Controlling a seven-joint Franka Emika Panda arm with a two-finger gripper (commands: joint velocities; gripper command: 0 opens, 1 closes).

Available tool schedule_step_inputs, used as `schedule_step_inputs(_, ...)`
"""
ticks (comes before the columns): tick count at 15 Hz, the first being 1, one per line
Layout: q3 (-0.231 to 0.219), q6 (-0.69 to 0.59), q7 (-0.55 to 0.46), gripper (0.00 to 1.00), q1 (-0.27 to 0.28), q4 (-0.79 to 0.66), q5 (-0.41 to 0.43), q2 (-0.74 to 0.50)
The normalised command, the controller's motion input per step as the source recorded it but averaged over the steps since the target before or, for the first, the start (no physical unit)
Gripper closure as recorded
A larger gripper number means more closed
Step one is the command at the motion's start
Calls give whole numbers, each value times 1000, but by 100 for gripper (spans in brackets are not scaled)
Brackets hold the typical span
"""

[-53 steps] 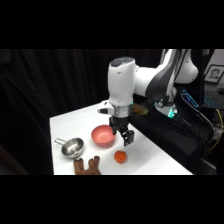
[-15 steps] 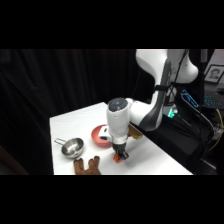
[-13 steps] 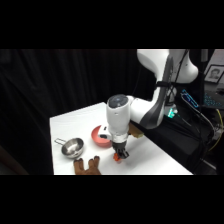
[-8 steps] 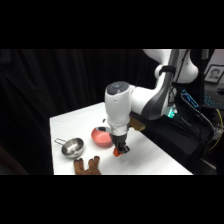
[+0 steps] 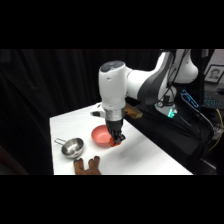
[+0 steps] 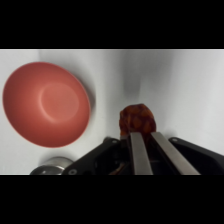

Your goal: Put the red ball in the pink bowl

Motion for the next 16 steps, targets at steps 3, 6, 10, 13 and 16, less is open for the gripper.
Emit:
schedule_step_inputs(3,27,3,-318,95,-212,-131,145,-238)
schedule_step_inputs(6,14,77,-420,95,-212,-162,185,-200)
schedule_step_inputs(10,-13,74,-352,95,-154,-144,135,-163)
schedule_step_inputs(13,-41,79,-259,95,-112,-105,86,-117)
schedule_step_inputs(16,-36,100,-241,95,-102,-47,104,-47)
